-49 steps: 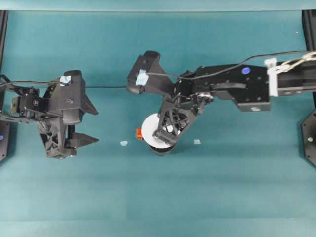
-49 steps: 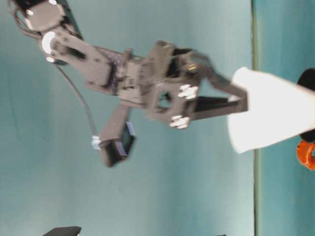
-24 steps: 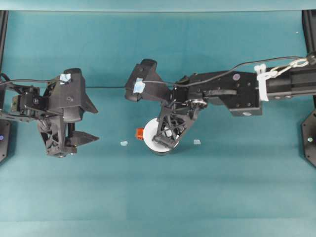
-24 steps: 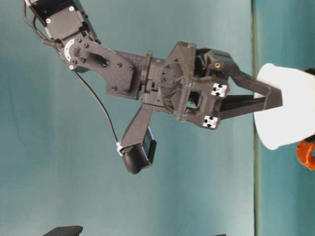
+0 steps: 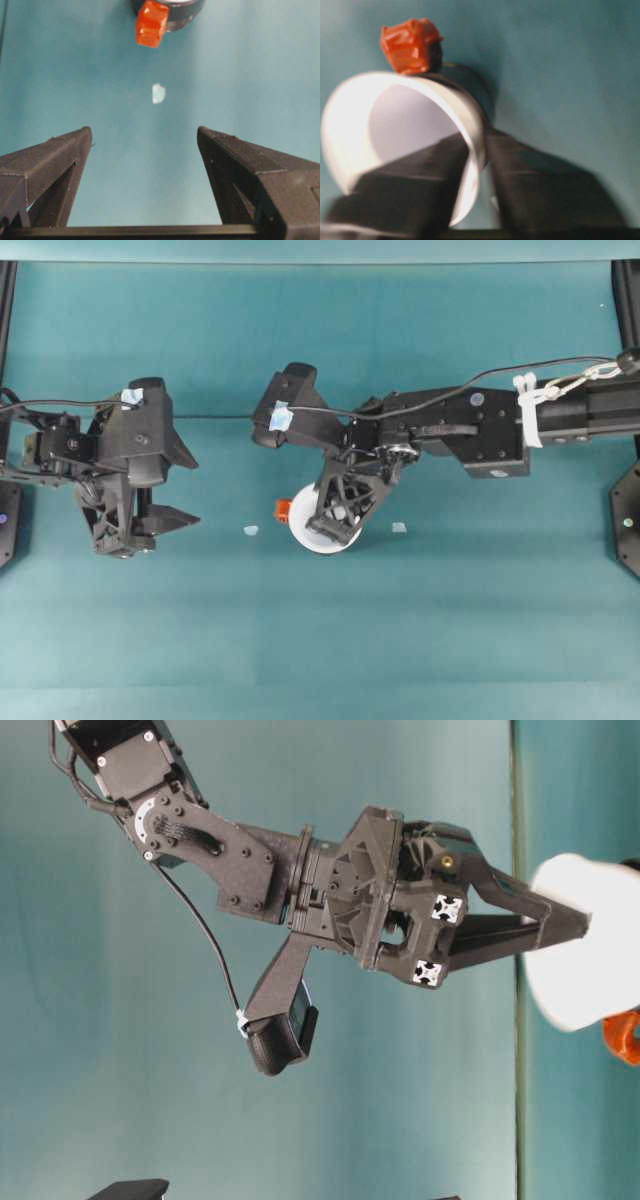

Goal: Put the paper cup into the moved red handle cup holder.

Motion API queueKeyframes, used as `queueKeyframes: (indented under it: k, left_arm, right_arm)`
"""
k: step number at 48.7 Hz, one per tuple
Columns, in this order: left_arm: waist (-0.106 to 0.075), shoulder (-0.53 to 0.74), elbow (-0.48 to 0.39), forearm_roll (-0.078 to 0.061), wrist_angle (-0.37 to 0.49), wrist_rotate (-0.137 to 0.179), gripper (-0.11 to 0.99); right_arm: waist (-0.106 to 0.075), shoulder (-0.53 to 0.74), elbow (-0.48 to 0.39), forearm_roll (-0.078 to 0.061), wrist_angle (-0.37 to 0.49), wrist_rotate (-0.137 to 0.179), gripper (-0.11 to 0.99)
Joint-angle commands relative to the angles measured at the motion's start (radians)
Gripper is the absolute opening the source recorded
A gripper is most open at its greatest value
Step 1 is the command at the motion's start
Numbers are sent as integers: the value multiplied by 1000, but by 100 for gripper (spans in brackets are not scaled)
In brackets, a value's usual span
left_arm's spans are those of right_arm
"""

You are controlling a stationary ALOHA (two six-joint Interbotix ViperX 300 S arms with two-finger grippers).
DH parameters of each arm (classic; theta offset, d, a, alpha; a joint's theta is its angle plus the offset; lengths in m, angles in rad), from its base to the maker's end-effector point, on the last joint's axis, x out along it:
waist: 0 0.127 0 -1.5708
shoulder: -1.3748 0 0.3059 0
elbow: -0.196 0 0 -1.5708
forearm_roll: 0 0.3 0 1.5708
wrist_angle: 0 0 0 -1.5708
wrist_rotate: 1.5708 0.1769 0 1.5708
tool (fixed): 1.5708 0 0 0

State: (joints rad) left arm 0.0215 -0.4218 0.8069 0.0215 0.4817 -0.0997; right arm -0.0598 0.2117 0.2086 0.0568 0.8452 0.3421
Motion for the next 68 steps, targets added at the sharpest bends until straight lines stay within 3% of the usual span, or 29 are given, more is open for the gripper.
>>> queueKeyframes:
  k: [1,6,12,16,23,28,34,38,45,58,68]
  left_arm:
    - [0,-6,-9,2,-8,0,93]
    - [0,-9,-6,5,-6,0,93]
    - [0,-11,-2,5,-6,0,93]
    - [0,-12,-2,2,-6,0,93]
    - [0,-12,-2,2,-6,-2,93]
    - [-2,-12,-2,2,-3,-2,93]
    - [-6,-15,5,5,-5,-2,93]
    - [-9,-25,11,2,-5,-3,93]
    - [-12,-49,25,2,-8,-3,93]
    - [-18,-91,54,2,-6,-3,93]
    - [-32,-129,77,2,-6,-3,93]
  right_arm:
    - [14,-6,-20,9,-2,0,16]
    - [23,-8,-29,9,0,-2,44]
    - [38,-12,-38,-2,-3,-3,80]
    - [41,-14,-44,-5,-2,-3,94]
    - [41,-23,-48,-5,8,-5,92]
    - [43,-57,-54,-15,18,-3,92]
    - [44,-137,-52,-64,20,-6,92]
    - [44,-193,-46,-84,21,-6,92]
    - [55,-278,-21,-86,18,-28,92]
    - [121,-347,37,-86,12,-97,92]
    - [137,-390,91,-86,11,-110,92]
